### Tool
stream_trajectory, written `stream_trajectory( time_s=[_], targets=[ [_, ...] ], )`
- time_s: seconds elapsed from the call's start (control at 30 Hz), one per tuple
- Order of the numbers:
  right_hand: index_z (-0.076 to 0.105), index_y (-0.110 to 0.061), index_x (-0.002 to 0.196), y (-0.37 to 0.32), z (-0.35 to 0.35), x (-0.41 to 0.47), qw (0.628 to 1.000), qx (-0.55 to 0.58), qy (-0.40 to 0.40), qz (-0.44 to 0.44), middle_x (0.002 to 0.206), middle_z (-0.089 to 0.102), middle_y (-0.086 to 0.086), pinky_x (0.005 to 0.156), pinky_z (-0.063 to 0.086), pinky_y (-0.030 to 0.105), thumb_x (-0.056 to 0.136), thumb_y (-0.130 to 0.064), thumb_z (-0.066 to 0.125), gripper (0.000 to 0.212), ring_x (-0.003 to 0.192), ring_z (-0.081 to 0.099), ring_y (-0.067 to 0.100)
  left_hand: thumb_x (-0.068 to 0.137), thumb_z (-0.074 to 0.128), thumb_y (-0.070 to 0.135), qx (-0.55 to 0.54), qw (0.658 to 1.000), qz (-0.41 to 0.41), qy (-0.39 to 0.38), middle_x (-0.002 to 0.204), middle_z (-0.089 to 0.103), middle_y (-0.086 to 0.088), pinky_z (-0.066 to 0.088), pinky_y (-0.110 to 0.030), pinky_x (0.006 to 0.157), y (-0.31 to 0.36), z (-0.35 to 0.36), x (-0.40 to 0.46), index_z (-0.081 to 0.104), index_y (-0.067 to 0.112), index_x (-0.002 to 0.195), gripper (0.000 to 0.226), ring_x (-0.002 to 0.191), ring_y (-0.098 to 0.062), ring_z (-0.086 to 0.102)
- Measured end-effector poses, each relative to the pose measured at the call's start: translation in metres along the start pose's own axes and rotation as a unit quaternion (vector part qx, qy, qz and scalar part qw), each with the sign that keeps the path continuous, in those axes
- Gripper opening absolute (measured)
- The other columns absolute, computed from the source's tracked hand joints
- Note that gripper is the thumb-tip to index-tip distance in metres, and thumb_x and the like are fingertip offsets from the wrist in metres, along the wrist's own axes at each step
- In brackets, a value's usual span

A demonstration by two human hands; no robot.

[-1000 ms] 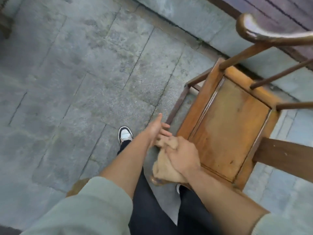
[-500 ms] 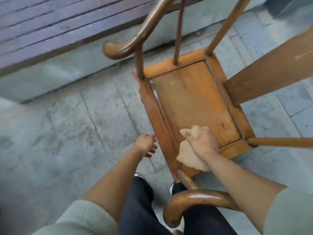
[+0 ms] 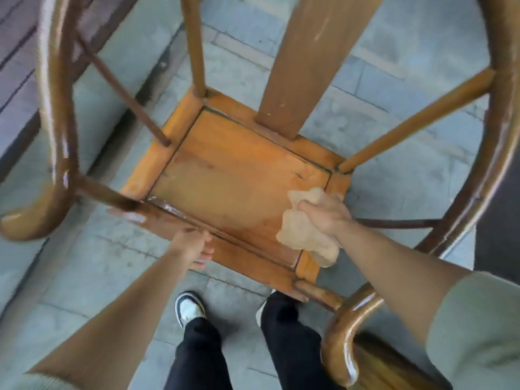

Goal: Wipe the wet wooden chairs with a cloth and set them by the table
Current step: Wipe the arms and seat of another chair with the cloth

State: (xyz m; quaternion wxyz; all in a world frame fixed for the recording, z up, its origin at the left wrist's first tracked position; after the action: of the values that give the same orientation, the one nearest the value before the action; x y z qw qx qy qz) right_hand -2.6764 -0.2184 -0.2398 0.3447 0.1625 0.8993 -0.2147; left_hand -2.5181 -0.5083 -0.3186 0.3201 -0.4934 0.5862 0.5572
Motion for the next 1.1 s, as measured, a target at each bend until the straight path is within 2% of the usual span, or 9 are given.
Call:
stream_trajectory(
  time_s=[0.23,0.47,0.53,0.63,0.73,0.8,0.87,1.0,1.1],
  targets=[
    [0.047,-0.008,0.135,0.016,0.009,0.017,0.993,0.081,0.049,0.068,0.134,0.047,0.017,0.075,0.044,0.035,0.094,-0.060,0.045,0.067,0.096,0.054,0.030,0.104,0.044,0.023,0.109,0.993,-0.040,-0.036,0.095,0.066,-0.017,0.052,-0.044,0.079,0.018,0.025,0.014,0.060,0.000,0.113,0.029,0.086,-0.029,0.063],
    [0.045,-0.013,0.133,0.015,0.013,0.060,0.985,0.133,0.077,0.073,0.132,0.046,0.014,0.075,0.049,0.038,0.092,-0.054,0.053,0.058,0.094,0.057,0.032,0.098,0.050,0.017,0.228,0.970,0.078,0.013,0.082,0.068,-0.011,0.056,-0.036,0.066,0.102,0.037,0.056,0.061,0.007,0.090,0.017,0.069,-0.026,0.065],
    [0.046,-0.016,0.132,-0.002,-0.002,0.078,0.987,0.094,0.130,0.016,0.131,0.043,0.013,0.077,0.044,0.038,0.096,-0.048,0.053,0.049,0.097,0.052,0.034,0.094,0.051,0.015,0.302,0.940,0.155,0.026,0.082,0.065,-0.012,0.051,-0.032,0.065,0.145,0.044,0.073,0.059,0.009,0.085,0.014,0.067,-0.027,0.061],
    [0.046,-0.018,0.131,-0.032,-0.036,0.122,0.963,0.107,0.245,-0.040,0.126,0.042,0.012,0.079,0.041,0.038,0.096,-0.042,0.056,0.043,0.102,0.058,0.041,0.093,0.053,0.022,0.417,0.865,0.272,0.057,0.104,0.063,-0.013,0.051,-0.034,0.077,0.224,0.056,0.110,0.059,0.014,0.103,0.014,0.094,-0.033,0.063],
    [0.046,-0.024,0.138,-0.047,-0.067,0.183,0.940,0.083,0.324,-0.061,0.133,0.043,0.017,0.092,0.049,0.047,0.098,-0.043,0.054,0.044,0.111,0.056,0.045,0.094,0.050,0.032,0.532,0.751,0.374,0.112,0.131,0.042,-0.015,0.045,-0.047,0.100,0.292,0.067,0.147,0.046,0.010,0.132,0.045,0.126,-0.038,0.043],
    [0.044,-0.029,0.139,-0.043,-0.060,0.232,0.955,0.026,0.296,-0.020,0.141,0.039,0.016,0.099,0.047,0.055,0.099,-0.047,0.049,0.044,0.123,0.048,0.046,0.095,0.046,0.037,0.577,0.688,0.410,0.160,0.146,0.031,-0.019,0.035,-0.053,0.108,0.321,0.063,0.174,0.034,0.008,0.144,0.058,0.139,-0.038,0.026],
    [0.047,-0.031,0.137,-0.034,-0.035,0.264,0.961,-0.052,0.271,0.025,0.142,0.040,0.014,0.102,0.039,0.058,0.096,-0.058,0.044,0.050,0.130,0.041,0.043,0.098,0.042,0.040,0.604,0.665,0.406,0.167,0.158,0.017,-0.019,0.024,-0.054,0.115,0.328,0.051,0.202,0.021,0.013,0.154,0.065,0.148,-0.036,0.011],
    [0.060,-0.027,0.116,-0.030,-0.011,0.261,0.922,-0.076,0.375,0.065,0.123,0.050,0.016,0.090,0.038,0.059,0.083,-0.067,0.042,0.054,0.114,0.046,0.043,0.102,0.034,0.044,0.606,0.634,0.453,0.160,0.165,0.006,-0.016,0.009,-0.051,0.122,0.320,0.041,0.223,0.018,0.020,0.157,0.063,0.152,-0.032,0.002],
    [0.063,-0.023,0.114,-0.046,0.011,0.229,0.915,-0.071,0.393,0.063,0.113,0.052,0.018,0.082,0.041,0.053,0.079,-0.065,0.045,0.057,0.101,0.050,0.043,0.103,0.036,0.041,0.561,0.664,0.470,0.153,0.165,0.005,-0.016,0.006,-0.049,0.123,0.319,0.043,0.217,0.021,0.018,0.157,0.061,0.153,-0.032,0.001]
  ],
)
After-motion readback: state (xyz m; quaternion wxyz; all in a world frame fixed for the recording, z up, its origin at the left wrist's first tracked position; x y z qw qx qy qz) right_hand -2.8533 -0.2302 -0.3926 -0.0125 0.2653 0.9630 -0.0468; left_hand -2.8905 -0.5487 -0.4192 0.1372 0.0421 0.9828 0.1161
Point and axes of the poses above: each hand's wrist, its own x-axis towards the middle knuckle, its own z-axis out of the palm, y = z × x, the point moved 8 cm from there along x, towards the middle knuckle
